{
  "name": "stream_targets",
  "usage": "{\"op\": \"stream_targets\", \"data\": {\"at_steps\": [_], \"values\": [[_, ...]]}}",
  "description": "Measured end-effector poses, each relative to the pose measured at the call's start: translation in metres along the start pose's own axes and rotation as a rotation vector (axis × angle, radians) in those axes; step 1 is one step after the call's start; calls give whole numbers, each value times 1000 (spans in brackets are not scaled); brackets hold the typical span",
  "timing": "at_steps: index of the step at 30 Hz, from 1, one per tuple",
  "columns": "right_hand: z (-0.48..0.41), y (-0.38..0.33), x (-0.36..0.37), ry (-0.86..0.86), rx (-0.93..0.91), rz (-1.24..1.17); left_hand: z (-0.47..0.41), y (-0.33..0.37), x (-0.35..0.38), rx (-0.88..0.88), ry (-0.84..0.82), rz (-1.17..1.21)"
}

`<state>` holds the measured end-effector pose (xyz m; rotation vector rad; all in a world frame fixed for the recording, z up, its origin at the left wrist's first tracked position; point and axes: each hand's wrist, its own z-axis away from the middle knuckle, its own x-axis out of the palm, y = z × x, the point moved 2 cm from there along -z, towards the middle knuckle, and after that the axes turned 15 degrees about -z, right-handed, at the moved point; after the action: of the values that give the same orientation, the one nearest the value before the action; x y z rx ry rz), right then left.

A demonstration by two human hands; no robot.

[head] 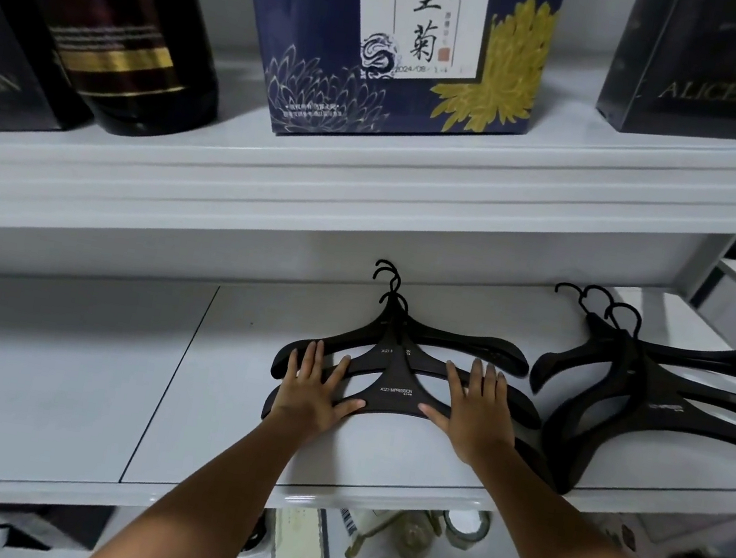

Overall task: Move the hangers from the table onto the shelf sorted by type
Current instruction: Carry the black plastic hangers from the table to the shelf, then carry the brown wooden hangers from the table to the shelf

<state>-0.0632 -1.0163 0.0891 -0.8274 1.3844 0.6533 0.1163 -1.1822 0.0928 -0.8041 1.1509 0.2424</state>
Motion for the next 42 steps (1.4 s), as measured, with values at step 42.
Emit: {"op": "stream_targets", "data": {"at_steps": [42], "values": [[200,156,-221,476,594,-166,78,204,-318,732,520,194]]}}
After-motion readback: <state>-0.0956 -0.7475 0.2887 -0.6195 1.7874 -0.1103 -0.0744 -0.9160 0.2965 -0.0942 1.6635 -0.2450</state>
